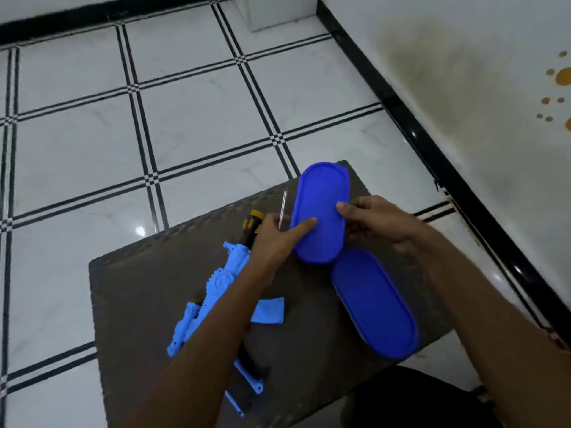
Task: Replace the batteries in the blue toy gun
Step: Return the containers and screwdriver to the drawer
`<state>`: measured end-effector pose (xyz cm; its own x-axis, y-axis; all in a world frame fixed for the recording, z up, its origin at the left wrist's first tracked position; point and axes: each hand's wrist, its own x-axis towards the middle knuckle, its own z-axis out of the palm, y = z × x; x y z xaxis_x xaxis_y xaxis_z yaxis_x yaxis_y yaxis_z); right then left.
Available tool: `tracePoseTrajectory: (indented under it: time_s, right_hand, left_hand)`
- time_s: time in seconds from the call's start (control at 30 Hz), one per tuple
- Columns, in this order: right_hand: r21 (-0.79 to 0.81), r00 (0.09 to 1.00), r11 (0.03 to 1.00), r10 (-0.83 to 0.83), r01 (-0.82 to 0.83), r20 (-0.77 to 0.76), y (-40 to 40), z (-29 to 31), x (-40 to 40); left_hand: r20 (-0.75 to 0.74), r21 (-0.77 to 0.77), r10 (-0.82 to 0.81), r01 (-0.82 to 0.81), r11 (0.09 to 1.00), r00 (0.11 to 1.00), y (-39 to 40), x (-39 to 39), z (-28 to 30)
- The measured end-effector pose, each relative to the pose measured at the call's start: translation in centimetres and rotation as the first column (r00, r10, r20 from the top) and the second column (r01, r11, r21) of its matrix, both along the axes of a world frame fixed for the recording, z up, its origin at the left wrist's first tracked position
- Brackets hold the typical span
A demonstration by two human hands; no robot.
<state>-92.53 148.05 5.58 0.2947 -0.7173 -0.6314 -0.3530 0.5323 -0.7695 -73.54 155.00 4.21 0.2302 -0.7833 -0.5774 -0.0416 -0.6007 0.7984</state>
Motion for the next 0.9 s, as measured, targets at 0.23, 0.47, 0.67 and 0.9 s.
tracePoseTrajectory:
  time_s: [0.23, 0.47, 0.67, 0.9]
  right_hand:
    - [-0.166, 0.824, 0.986, -0.087, -0.008, -0.560, 10.2, 0.5, -3.6]
    - [-0.050, 0.789, 0.990, -0.138, 0.135, -0.599, 15.4, -1.5, -3.2]
    - [-0.070, 0.825, 0.981, -0.189, 0.179, -0.532, 16.6, 0.2, 0.2]
    - [-0.086, 0.893, 0.891, -0.450, 0.446, -0.030, 22.2, 12.3, 9.1]
  left_hand:
    - [-0.034, 0.121, 0.101, -0.096, 0.988, 0.994, 6.0, 2.0, 5.8]
    - [0.012, 0.176, 0.238, -0.236, 0.956, 0.971, 13.2, 5.6, 9.3]
    - [0.028, 0.165, 0.302, -0.303, 0.939, 0.953, 17.4, 10.2, 10.8]
    - [-0.065, 0.128, 0.274, -0.265, 0.956, 0.959, 22.1, 17.9, 19.2]
